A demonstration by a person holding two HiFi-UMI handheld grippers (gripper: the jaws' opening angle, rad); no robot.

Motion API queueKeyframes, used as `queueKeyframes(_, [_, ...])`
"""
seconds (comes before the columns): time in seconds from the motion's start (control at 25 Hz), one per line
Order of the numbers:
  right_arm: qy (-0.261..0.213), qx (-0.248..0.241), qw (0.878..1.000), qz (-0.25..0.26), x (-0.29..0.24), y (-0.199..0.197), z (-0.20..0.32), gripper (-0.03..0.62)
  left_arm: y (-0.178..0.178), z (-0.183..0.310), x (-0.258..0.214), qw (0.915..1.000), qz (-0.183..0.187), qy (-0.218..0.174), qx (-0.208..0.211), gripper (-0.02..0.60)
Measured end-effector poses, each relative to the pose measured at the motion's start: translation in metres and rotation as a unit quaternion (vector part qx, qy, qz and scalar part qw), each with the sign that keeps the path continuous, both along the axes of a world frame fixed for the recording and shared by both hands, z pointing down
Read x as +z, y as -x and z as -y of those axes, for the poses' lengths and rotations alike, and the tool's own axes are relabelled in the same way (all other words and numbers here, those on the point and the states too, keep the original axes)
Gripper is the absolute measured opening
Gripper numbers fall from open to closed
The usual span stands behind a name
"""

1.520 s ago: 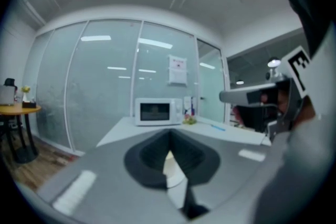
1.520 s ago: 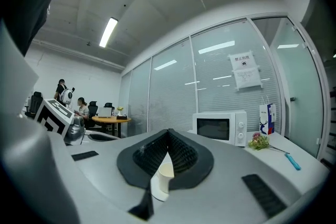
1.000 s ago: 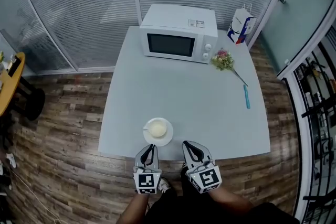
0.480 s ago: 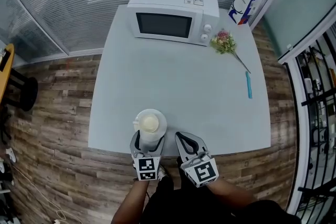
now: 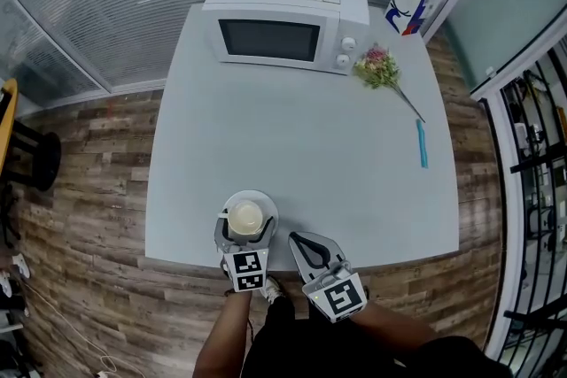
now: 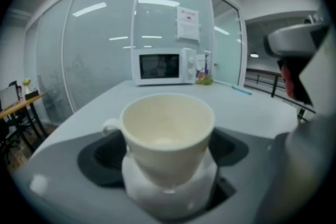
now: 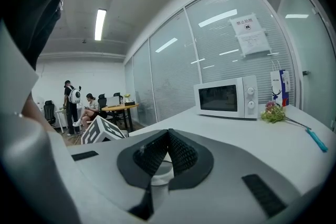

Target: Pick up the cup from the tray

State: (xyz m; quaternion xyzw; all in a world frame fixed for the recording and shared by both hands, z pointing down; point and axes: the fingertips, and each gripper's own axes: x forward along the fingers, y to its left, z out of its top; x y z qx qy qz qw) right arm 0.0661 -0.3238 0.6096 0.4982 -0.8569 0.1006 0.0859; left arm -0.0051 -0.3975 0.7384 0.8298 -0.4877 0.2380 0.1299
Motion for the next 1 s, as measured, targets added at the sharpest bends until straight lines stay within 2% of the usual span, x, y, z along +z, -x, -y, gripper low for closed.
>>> queueKeyframes(0.24, [0.007, 0.0, 1.0, 0.0, 0.003, -0.002, -0.002, 0.003, 0.002, 0.007, 0.0, 0.9997, 0.015, -0.021, -0.004, 0.445])
queueKeyframes(0.52, [0.002, 0.006, 1.0, -0.005, 0.004, -0.008, -0.003, 0.004, 0.003, 0.007, -0.001, 0.9995, 0.009, -0.031, -0.002, 0.442])
queueKeyframes(0.8, [-0.011, 0.027, 1.0, -0.007, -0.005, -0.017, -0.002, 0.003, 0.004, 0.001, -0.025, 0.9995, -0.008, -0.029, 0.002, 0.442])
queueKeyframes(1.0, [-0.052, 0.025, 0.997, -0.046, -0.022, -0.028, 0.004, 0.003, 0.0, -0.012, -0.06, 0.9989, -0.033, -0.019, 0.028, 0.442])
